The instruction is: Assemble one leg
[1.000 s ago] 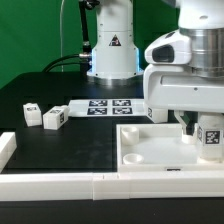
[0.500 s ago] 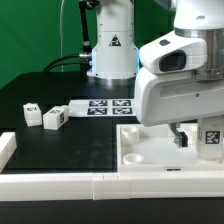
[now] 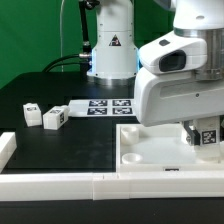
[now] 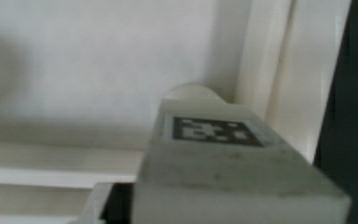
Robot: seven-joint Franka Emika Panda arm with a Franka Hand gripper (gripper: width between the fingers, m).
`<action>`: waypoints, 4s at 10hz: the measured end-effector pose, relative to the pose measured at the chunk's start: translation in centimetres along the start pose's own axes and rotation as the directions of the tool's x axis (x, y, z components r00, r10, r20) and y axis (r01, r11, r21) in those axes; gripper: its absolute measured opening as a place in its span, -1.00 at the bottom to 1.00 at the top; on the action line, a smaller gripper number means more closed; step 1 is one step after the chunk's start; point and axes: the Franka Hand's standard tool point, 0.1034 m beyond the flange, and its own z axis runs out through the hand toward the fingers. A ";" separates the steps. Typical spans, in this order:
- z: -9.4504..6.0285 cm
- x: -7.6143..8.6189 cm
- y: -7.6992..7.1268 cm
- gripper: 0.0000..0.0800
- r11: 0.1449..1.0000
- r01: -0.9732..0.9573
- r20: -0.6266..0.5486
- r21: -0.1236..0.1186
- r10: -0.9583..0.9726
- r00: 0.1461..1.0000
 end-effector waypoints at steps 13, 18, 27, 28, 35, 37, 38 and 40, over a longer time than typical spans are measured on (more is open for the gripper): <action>0.2 -0.1 0.3 -0.28 0.286 -0.958 0.034 0.014 0.957 0.286; 0.3 -0.2 -0.4 0.58 0.557 -0.830 0.028 0.023 0.830 0.558; 0.6 0.1 0.1 0.62 0.976 0.214 -0.008 -0.029 -0.214 0.977; 0.6 0.1 0.1 0.54 0.970 0.240 -0.007 -0.030 -0.241 0.971; 0.7 0.0 0.0 -0.33 0.998 0.057 -0.011 -0.023 -0.057 0.998; 0.7 0.0 -0.2 -0.33 0.966 -0.258 -0.017 -0.017 0.258 0.966; 0.7 -0.1 -0.5 -0.33 0.932 -0.362 -0.013 -0.017 0.362 0.932; 0.8 -0.1 -0.5 -0.32 0.801 -0.599 -0.013 -0.009 0.599 0.801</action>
Offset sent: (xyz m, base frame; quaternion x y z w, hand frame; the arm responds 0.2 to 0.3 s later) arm 0.0014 -0.0066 -0.0009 0.0001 -0.0075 0.2648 0.9643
